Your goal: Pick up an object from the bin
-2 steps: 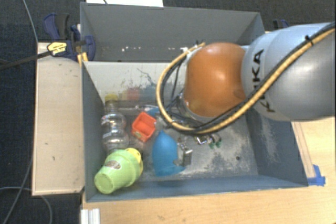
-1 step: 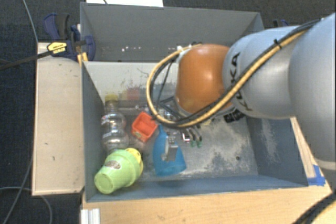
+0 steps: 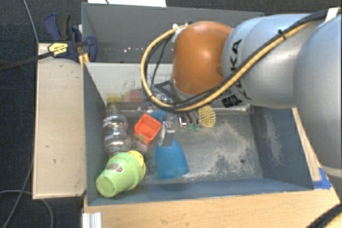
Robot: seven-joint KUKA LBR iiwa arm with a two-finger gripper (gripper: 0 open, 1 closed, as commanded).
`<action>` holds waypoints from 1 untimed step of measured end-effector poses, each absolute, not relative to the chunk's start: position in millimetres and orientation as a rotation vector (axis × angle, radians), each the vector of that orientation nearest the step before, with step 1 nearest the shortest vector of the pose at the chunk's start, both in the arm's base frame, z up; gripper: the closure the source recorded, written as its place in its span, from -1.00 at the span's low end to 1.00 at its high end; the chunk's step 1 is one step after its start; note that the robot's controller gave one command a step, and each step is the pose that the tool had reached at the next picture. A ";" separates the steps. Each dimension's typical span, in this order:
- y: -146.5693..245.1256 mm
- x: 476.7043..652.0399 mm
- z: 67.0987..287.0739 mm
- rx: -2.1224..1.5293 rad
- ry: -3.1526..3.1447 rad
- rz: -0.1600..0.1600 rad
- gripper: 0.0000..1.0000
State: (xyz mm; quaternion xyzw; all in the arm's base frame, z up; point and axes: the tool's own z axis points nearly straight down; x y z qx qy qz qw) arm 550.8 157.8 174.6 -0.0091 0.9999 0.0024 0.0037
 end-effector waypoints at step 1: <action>147.4 535.3 207.0 -0.013 3.133 0.006 -1.00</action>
Offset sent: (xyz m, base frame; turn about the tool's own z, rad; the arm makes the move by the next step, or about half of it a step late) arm -0.0142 0.0278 -0.0541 0.0466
